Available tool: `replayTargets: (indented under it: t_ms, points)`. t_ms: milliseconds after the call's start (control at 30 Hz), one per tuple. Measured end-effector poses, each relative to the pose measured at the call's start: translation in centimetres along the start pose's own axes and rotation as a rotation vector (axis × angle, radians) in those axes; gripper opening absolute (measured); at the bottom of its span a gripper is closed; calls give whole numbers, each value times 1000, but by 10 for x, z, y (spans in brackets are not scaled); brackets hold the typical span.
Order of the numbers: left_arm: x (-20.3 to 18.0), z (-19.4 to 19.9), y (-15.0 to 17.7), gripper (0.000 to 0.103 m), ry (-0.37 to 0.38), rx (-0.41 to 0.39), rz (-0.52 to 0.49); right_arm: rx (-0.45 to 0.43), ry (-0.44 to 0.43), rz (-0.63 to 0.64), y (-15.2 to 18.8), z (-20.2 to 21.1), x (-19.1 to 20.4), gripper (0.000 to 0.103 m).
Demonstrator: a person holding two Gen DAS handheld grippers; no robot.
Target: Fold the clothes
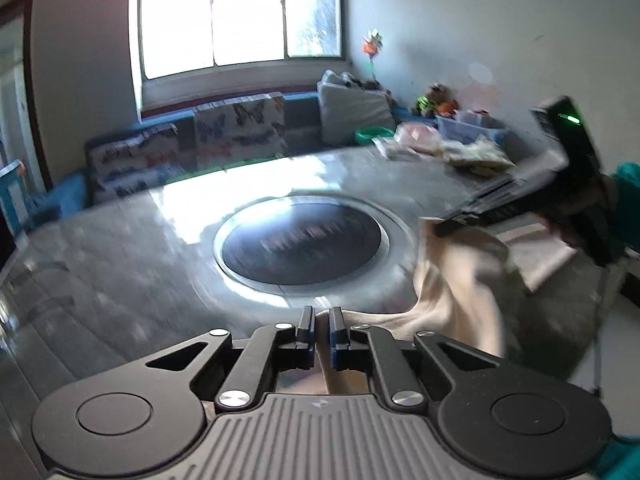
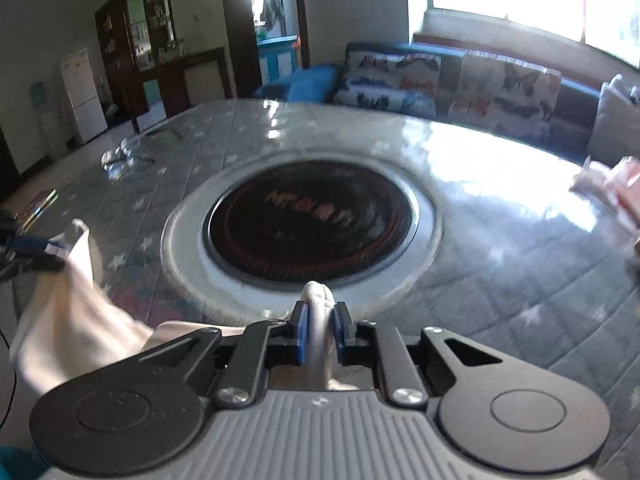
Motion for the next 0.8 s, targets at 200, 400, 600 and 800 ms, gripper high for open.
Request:
replayTargets:
  t_ms: [200, 400, 600, 800]
  points:
    - [36, -45, -52, 7, -102, -42, -32, -69, 72, -11, -34, 7, -21, 9]
    - [71, -116, -96, 7, -213, -42, -52, -108, 158, -77, -70, -10, -58, 7]
    - [84, -179, -96, 7, -235, 58, -85, 22, 51, -179, -61, -50, -68, 13]
    - [83, -194, -82, 8, -234, 90, -104, 73, 19, -178, -51, -86, -62, 24]
Point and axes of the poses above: each gripper's, at about its wrist camera, not at the fingertips, and z roughly against the way its jaws point, x to its left, y to its underside, the point moved 7 cm from there along -z, roughly the way its jaws point, and after that the axes turned 5 degrees about -y, right-handed, at the moved point
